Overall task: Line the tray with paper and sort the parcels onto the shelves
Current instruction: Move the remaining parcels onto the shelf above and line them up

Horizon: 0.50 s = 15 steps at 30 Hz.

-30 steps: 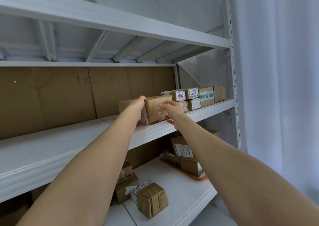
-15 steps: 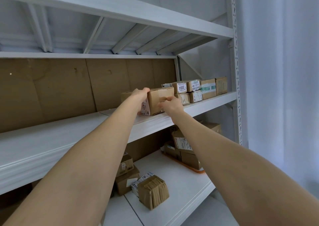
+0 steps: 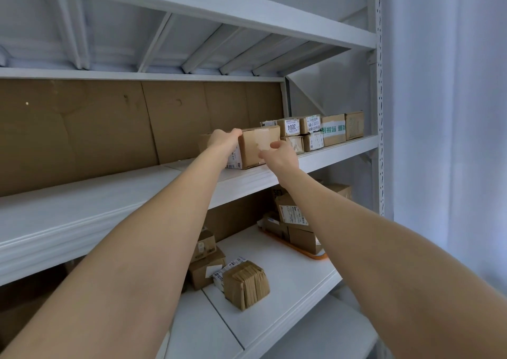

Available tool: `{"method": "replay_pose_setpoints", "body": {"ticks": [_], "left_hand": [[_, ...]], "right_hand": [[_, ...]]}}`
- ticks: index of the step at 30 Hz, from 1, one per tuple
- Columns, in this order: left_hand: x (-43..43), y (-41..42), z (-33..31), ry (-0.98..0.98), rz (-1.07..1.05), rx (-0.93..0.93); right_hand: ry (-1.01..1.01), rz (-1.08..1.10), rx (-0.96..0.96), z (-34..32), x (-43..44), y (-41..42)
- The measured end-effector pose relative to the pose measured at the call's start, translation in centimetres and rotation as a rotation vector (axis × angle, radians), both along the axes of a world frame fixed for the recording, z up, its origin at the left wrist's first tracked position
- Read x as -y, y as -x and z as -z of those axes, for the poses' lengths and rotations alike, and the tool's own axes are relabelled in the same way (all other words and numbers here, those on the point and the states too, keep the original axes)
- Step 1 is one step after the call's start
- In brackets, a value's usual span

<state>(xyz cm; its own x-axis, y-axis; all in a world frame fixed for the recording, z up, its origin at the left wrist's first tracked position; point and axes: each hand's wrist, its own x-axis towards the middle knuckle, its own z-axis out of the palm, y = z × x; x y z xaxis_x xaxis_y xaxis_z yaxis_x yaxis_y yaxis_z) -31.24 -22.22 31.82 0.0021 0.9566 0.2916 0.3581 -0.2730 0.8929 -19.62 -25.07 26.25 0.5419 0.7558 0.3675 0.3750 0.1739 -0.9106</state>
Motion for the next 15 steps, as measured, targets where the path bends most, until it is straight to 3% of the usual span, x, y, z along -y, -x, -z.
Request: {"method": "replay_pose_setpoints", "body": {"ticks": [8, 15], "left_hand": [[2.9, 1.5, 1.5, -0.329, -0.112, -0.038], [7.2, 1.1, 5.8, -0.573, -0.036, -0.024]], "right_hand": [[-0.004, 0.028, -0.018, 0.5, 2.5, 1.3], [-0.02, 0.089, -0.034, 3.1, 5.2, 1.4]]}}
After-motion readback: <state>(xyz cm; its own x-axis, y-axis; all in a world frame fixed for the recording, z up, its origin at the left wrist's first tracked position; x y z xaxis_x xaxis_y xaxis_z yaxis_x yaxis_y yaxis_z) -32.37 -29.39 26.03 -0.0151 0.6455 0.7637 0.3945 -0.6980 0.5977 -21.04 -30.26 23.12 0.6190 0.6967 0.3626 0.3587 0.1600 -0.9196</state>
